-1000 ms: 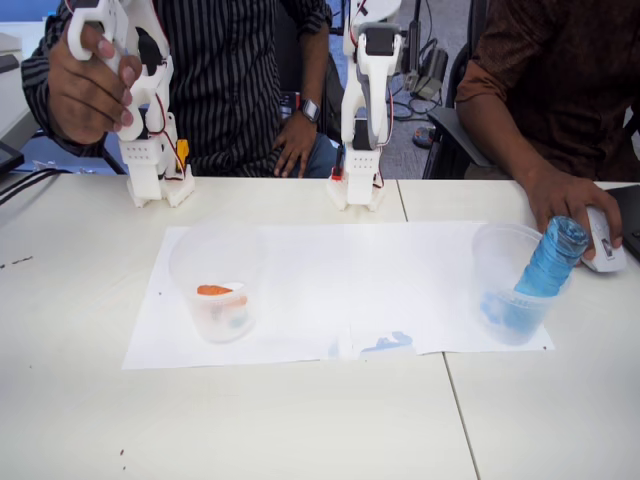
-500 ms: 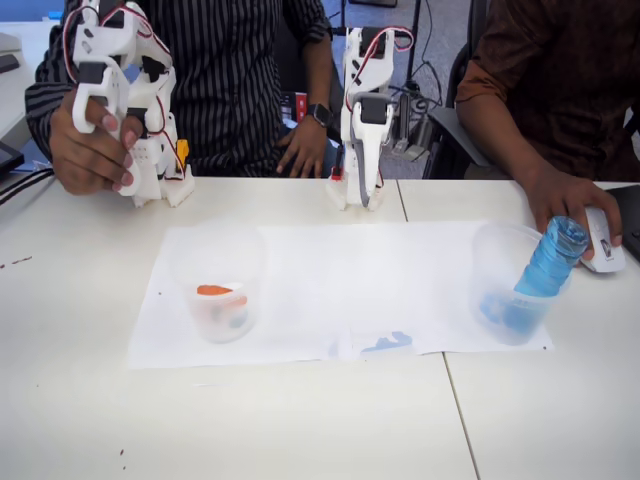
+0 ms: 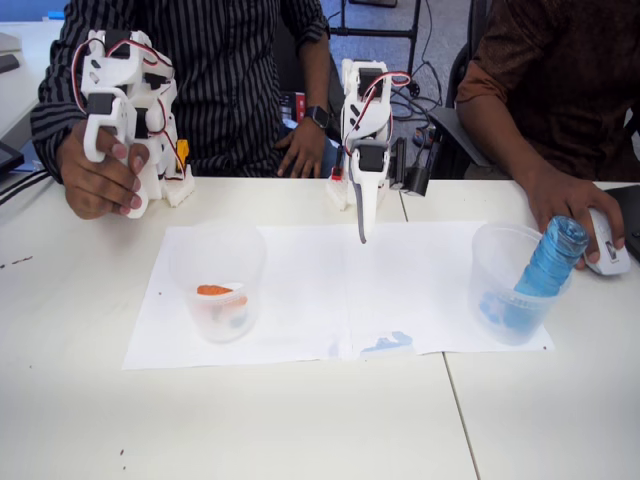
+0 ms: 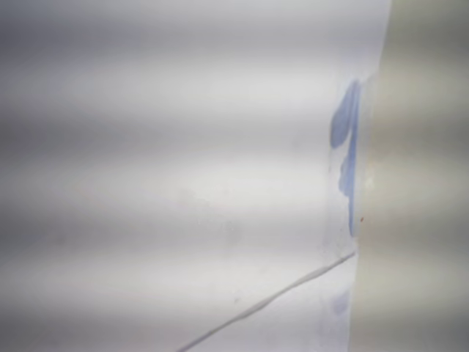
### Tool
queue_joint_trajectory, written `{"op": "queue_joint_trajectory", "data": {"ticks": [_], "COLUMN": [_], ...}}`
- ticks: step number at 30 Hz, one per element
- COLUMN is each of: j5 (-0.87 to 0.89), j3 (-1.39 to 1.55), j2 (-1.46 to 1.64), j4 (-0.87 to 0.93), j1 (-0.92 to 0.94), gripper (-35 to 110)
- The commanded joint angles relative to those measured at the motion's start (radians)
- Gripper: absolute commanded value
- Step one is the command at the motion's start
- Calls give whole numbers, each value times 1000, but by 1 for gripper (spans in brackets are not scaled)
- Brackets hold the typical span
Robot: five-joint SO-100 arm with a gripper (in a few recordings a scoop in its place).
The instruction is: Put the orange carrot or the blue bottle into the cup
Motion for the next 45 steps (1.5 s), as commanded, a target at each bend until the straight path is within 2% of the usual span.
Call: {"op": "queue_joint_trajectory", "data": {"ticks": [1,15,24,30,38,45], "j5": [12,12,15,18,12,2], "j3": [11,204,258,264,265,287], "j2": [164,213,212,212,215,213], "j4": [-14,-28,-28,-28,-14,-28], "j1": [6,3,-149,-127,46,-5], "gripper": [25,25,24,24,24,25]}}
